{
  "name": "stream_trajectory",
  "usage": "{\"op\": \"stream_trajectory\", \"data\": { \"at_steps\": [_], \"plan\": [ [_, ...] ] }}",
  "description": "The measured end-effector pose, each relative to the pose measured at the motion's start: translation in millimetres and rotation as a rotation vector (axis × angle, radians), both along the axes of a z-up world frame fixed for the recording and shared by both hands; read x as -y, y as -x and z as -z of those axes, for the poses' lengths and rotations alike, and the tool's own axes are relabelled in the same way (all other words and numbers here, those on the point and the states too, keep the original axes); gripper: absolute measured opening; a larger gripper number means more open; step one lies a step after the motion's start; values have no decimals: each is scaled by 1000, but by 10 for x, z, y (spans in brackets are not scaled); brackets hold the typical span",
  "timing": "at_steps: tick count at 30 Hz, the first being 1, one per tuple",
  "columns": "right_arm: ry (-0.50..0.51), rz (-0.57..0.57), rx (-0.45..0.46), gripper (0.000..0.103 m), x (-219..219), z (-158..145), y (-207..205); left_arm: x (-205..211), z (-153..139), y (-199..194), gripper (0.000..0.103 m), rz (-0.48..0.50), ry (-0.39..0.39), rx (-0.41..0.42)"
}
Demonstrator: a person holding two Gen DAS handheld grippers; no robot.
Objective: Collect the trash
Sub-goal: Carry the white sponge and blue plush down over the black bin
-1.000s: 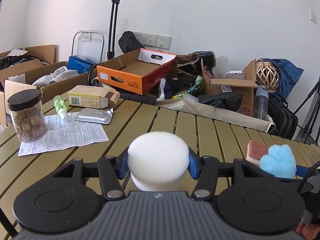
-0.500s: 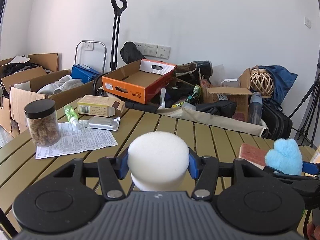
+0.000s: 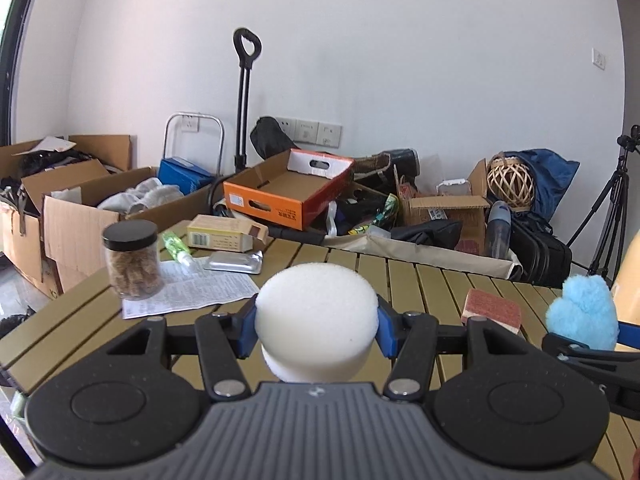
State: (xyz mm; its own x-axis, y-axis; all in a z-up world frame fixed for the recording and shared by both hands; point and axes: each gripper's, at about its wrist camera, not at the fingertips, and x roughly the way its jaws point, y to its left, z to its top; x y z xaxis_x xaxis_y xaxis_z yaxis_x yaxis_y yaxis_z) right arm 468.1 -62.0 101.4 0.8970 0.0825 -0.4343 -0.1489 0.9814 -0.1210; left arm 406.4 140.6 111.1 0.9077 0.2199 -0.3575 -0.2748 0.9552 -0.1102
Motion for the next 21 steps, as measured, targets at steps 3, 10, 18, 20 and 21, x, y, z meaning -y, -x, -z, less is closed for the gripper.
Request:
{"op": "stream_trajectory", "data": {
  "at_steps": [3,10,18,20,21],
  "plan": [
    [-21,-16,9,78,68,-16,236,24,3,228,56,7,-7,22],
    [-68,-50,21,78,205,47,779,93,195,612,57,28,-20,13],
    [-97,-73,10,78,363,296,1304,99,363,1029,57,47,-30,16],
    [-108,-75,9,78,413,349,1424,107,416,1108,57,57,-35,11],
    [-114,-77,6,78,438,379,1475,117,444,1143,57,59,-39,6]
  ]
}}
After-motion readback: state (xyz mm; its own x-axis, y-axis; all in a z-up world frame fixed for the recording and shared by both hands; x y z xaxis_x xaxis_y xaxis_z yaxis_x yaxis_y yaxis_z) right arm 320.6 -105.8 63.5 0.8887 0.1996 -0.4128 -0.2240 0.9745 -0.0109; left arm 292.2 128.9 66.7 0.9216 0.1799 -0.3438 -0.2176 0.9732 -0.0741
